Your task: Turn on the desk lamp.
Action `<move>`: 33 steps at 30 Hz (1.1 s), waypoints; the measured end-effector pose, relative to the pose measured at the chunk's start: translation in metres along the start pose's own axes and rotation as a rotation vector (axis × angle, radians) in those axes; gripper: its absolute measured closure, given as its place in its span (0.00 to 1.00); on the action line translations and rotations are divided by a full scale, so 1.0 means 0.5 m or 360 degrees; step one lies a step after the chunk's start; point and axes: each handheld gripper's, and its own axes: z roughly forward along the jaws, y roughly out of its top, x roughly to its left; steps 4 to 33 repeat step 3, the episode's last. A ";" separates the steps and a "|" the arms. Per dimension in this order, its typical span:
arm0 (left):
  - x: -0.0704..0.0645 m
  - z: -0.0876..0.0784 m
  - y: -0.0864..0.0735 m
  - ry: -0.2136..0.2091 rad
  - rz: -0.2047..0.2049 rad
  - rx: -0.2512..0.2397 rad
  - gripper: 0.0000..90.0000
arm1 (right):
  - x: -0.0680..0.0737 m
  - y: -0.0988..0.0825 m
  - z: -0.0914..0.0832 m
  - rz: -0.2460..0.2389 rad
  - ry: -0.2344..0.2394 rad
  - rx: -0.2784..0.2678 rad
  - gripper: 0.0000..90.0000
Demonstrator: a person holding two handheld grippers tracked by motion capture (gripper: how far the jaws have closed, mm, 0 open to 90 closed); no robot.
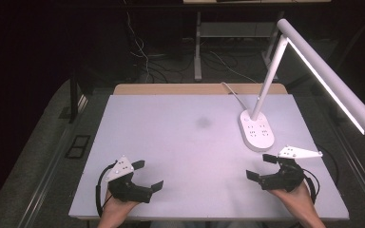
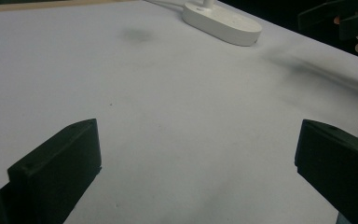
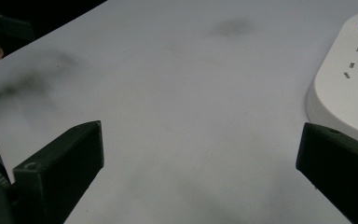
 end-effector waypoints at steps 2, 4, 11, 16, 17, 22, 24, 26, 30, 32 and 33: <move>0.001 0.001 0.000 -0.0001 0.0004 0.0004 0.00 | 0.005 -0.006 -0.001 -0.0001 0.0003 -0.0007 0.01; 0.000 0.001 0.000 -0.0002 0.0004 0.0004 0.00 | 0.005 -0.008 -0.002 -0.0005 0.0004 -0.0017 0.01; 0.000 0.001 0.000 -0.0002 0.0004 0.0004 0.00 | 0.005 -0.008 -0.002 -0.0005 0.0004 -0.0017 0.01; 0.000 0.001 0.000 -0.0002 0.0004 0.0004 0.00 | 0.005 -0.008 -0.002 -0.0005 0.0004 -0.0017 0.01; 0.000 0.001 0.000 -0.0002 0.0004 0.0004 0.00 | 0.005 -0.008 -0.002 -0.0005 0.0004 -0.0017 0.01; 0.000 0.001 0.000 -0.0002 0.0004 0.0004 0.00 | 0.005 -0.008 -0.002 -0.0005 0.0004 -0.0017 0.01; 0.000 0.001 0.000 -0.0002 0.0004 0.0004 0.00 | 0.005 -0.008 -0.002 -0.0005 0.0004 -0.0017 0.01; 0.000 0.001 0.000 -0.0002 0.0004 0.0004 0.00 | 0.005 -0.008 -0.002 -0.0005 0.0004 -0.0017 0.01; 0.000 0.001 0.000 -0.0002 0.0004 0.0004 0.00 | 0.005 -0.008 -0.002 -0.0005 0.0004 -0.0017 0.01; 0.000 0.001 0.000 -0.0002 0.0004 0.0004 0.00 | 0.005 -0.008 -0.002 -0.0005 0.0004 -0.0017 0.01; 0.000 0.001 0.000 -0.0002 0.0004 0.0004 0.00 | 0.005 -0.008 -0.002 -0.0005 0.0004 -0.0017 0.01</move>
